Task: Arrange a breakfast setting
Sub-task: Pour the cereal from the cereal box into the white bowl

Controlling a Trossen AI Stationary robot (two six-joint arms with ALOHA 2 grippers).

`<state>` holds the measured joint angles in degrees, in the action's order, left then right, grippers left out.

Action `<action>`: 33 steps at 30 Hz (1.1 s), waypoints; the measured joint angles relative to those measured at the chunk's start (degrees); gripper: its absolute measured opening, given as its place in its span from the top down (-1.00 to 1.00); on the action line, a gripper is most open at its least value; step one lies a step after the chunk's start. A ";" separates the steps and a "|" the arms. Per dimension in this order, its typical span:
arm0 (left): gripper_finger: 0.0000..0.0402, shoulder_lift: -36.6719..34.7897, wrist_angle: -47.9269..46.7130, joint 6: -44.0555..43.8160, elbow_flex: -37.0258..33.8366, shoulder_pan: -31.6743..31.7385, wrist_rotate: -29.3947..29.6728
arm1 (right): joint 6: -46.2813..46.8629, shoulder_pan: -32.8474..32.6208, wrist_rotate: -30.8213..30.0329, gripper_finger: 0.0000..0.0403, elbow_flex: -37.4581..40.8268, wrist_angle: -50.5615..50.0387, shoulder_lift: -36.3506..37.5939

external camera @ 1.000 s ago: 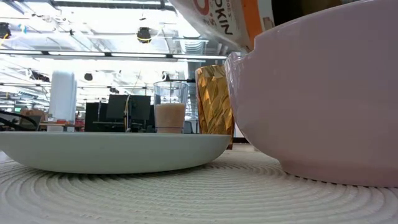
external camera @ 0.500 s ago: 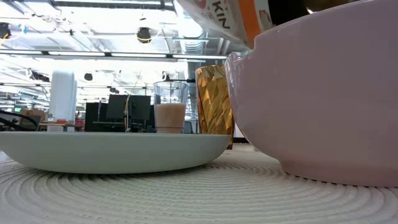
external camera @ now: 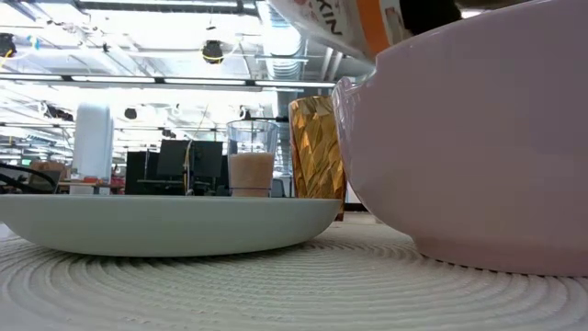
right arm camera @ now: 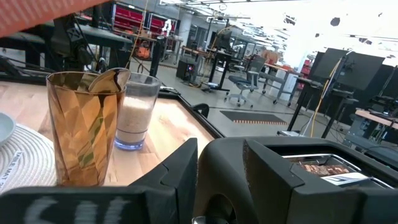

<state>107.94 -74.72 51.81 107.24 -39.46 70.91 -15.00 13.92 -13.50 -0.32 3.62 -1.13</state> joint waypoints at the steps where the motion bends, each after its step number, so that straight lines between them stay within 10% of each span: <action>1: 0.25 0.00 0.44 0.00 0.00 0.00 -0.03 | -0.01 0.00 0.00 0.25 0.00 0.00 0.00; 33: 0.25 0.00 1.23 4.57 -0.02 -0.61 2.10 | -0.02 0.01 0.00 0.25 0.00 0.00 0.00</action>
<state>107.94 -73.49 56.38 107.22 -40.07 73.01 -15.03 13.93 -13.50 -0.32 3.62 -1.13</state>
